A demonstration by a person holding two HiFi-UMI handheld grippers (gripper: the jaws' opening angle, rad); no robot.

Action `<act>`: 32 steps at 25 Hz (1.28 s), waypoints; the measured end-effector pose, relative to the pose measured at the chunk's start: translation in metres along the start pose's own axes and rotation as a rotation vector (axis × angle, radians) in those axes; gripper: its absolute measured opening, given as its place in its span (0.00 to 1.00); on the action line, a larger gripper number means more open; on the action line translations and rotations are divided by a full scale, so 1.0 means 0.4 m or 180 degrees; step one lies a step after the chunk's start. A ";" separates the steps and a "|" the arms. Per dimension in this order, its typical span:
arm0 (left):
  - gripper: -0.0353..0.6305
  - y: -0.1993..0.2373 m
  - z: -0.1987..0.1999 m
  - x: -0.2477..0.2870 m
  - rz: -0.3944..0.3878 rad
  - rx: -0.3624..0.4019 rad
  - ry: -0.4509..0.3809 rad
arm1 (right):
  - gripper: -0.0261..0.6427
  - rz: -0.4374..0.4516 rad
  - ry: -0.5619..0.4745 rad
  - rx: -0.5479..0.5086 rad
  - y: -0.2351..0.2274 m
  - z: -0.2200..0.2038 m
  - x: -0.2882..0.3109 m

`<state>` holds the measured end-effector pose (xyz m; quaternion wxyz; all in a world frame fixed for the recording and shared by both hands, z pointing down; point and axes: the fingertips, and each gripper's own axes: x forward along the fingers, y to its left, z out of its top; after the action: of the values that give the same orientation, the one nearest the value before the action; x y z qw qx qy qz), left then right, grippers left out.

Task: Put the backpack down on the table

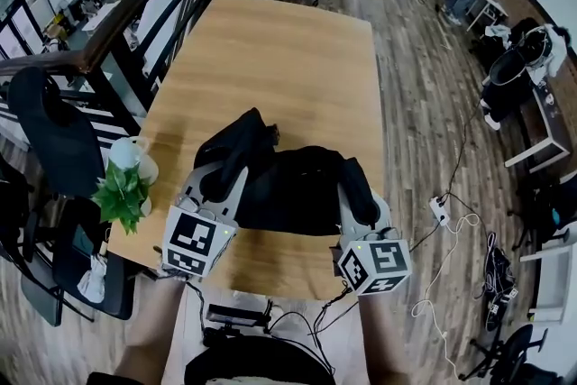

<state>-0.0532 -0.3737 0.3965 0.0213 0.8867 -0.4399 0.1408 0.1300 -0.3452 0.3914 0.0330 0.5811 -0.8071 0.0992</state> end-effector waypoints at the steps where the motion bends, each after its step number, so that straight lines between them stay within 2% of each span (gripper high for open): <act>1: 0.11 0.007 -0.008 0.012 0.0006 0.0021 0.0020 | 0.15 -0.0013 0.0017 0.0002 -0.003 -0.008 0.015; 11: 0.11 0.052 -0.099 0.143 -0.0063 -0.0013 0.0149 | 0.15 -0.0152 0.0182 -0.0033 -0.066 -0.091 0.126; 16: 0.11 0.068 -0.125 0.193 -0.0043 -0.0078 0.0152 | 0.15 -0.0162 0.0145 -0.0070 -0.098 -0.100 0.160; 21: 0.11 0.074 -0.160 0.220 -0.0033 -0.0109 0.0237 | 0.15 -0.0156 0.0219 -0.0142 -0.107 -0.128 0.183; 32: 0.11 0.064 -0.223 0.263 -0.0081 -0.0065 0.0384 | 0.17 -0.0242 0.0473 -0.0081 -0.150 -0.233 0.207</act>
<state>-0.0337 -0.4564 0.5080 0.0587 0.8818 -0.4279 0.1893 0.1544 -0.4220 0.5037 0.1041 0.6019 -0.7809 0.1305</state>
